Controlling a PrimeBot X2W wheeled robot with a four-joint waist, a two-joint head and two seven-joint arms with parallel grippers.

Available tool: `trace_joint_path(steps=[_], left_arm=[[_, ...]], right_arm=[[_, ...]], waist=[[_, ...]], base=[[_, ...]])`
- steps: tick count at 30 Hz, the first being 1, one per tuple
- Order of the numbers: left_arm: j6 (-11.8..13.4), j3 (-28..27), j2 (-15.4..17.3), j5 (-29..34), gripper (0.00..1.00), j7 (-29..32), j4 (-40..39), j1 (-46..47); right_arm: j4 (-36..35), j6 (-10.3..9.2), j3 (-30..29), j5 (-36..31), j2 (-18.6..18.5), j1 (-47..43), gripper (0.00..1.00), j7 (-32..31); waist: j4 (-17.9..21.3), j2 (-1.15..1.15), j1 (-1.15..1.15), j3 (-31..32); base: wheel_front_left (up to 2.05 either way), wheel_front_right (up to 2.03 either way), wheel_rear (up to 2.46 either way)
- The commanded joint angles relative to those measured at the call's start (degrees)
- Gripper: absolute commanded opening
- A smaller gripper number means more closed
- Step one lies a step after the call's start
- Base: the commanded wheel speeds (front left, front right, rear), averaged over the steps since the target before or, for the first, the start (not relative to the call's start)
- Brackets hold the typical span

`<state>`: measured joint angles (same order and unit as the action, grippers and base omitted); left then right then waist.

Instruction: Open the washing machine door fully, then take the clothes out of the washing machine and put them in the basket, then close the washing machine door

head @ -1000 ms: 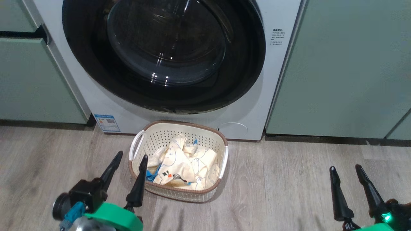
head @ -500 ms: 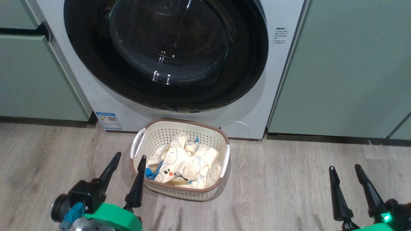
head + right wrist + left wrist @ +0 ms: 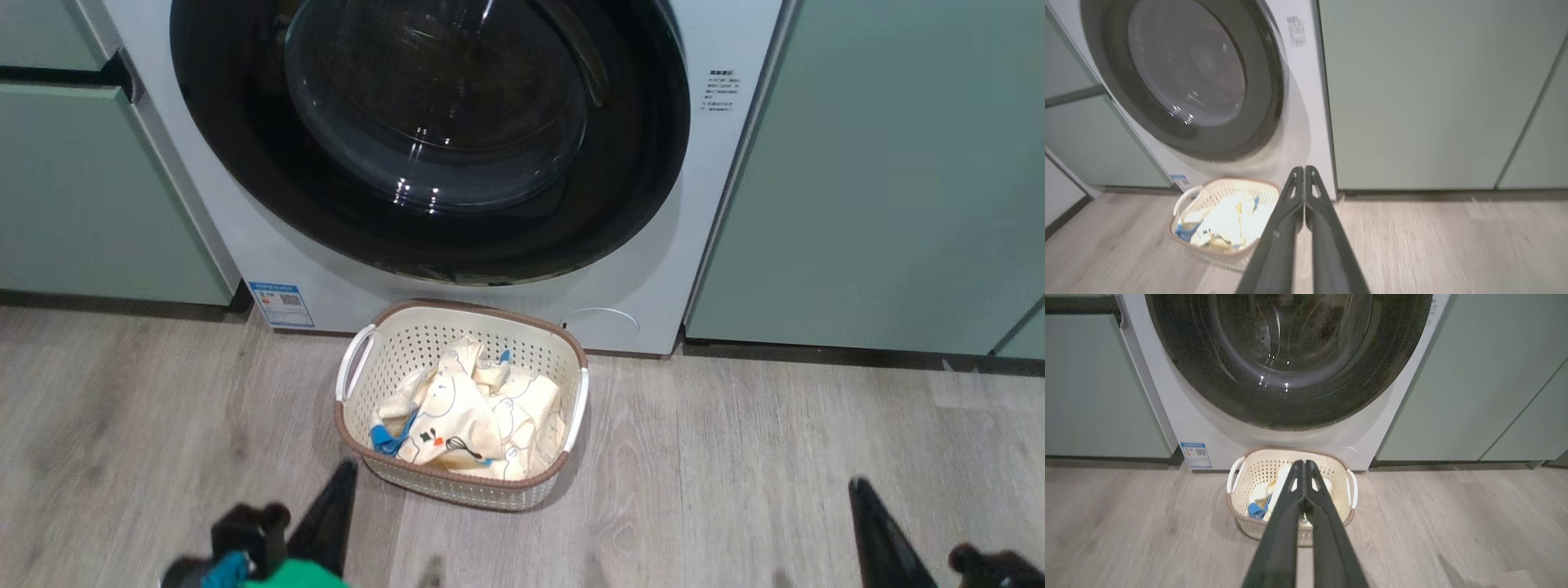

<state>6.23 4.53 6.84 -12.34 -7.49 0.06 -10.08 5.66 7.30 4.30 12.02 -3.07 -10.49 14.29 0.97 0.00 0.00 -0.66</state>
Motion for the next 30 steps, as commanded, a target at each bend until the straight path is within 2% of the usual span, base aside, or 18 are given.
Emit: trace_joint_path(steps=[1,30], left_arm=[[-0.1,0.0,-0.1,-0.8,0.0,0.1,0.3,0.0],[-3.2,-1.6,-0.3,-19.4,0.0,2.5,3.6,3.7]], right_arm=[[0.3,0.0,0.0,0.8,0.0,0.0,0.0,-0.1],[2.1,0.04,-1.1,19.9,-1.0,3.7,0.0,-3.7]], waist=[[0.0,0.0,0.0,0.0],[-0.2,0.0,0.0,0.1]], base=[[0.0,0.0,0.0],[0.0,0.0,0.0]])
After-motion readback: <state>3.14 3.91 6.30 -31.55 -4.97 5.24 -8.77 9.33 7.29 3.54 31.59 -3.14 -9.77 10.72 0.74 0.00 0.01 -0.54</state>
